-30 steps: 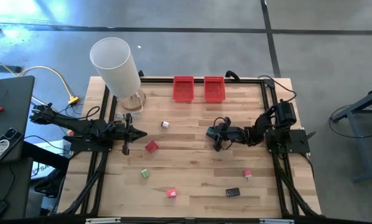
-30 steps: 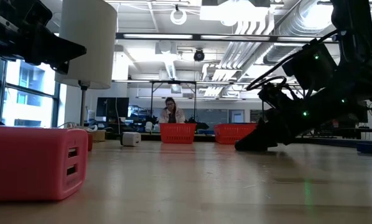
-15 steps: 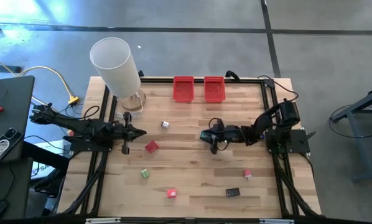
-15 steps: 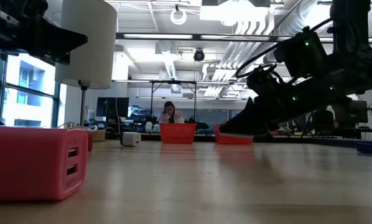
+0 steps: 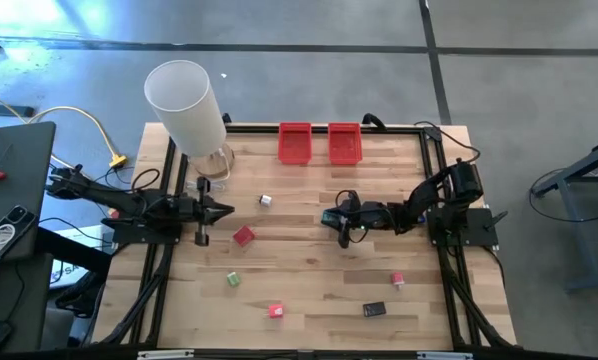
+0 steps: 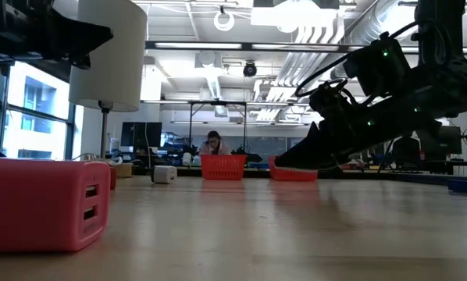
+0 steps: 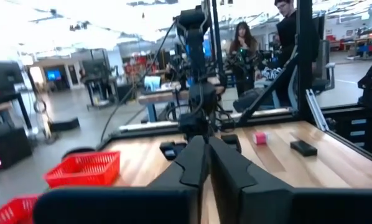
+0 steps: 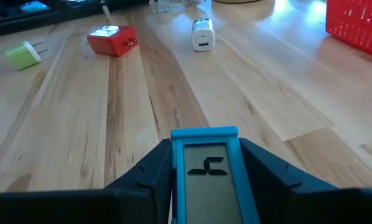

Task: Pick & Place Office items
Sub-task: Put the light blue timer into the left red bin

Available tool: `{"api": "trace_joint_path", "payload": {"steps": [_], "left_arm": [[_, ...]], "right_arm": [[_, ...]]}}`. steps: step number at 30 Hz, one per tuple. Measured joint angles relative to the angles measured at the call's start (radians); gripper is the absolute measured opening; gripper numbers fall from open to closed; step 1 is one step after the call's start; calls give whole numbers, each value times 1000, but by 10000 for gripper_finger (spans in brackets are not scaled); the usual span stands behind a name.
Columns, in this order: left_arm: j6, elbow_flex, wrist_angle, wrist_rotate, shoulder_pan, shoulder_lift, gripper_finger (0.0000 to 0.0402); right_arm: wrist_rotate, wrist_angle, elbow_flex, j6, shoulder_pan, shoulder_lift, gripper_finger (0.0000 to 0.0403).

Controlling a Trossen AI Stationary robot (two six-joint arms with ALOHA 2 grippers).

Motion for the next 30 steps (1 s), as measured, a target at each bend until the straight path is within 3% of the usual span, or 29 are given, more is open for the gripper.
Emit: {"api": "trace_joint_path", "payload": {"steps": [7,15,21,27,30], "left_arm": [[40,0,226,-1,0,201,101],[108,20,530,-2,0,519,175],[250,122,580,-1,-1,776,184],[530,254,611,-16,10,1002,184],[571,303,678,-28,21,1081,184]], "right_arm": [[0,-14,0,0,0,-1,142],[-7,-15,0,-4,-1,-1,142],[-20,-14,2,-7,-2,-1,142],[-100,-21,31,-1,-3,-2,142],[-136,-32,44,0,-4,-2,142]]}}
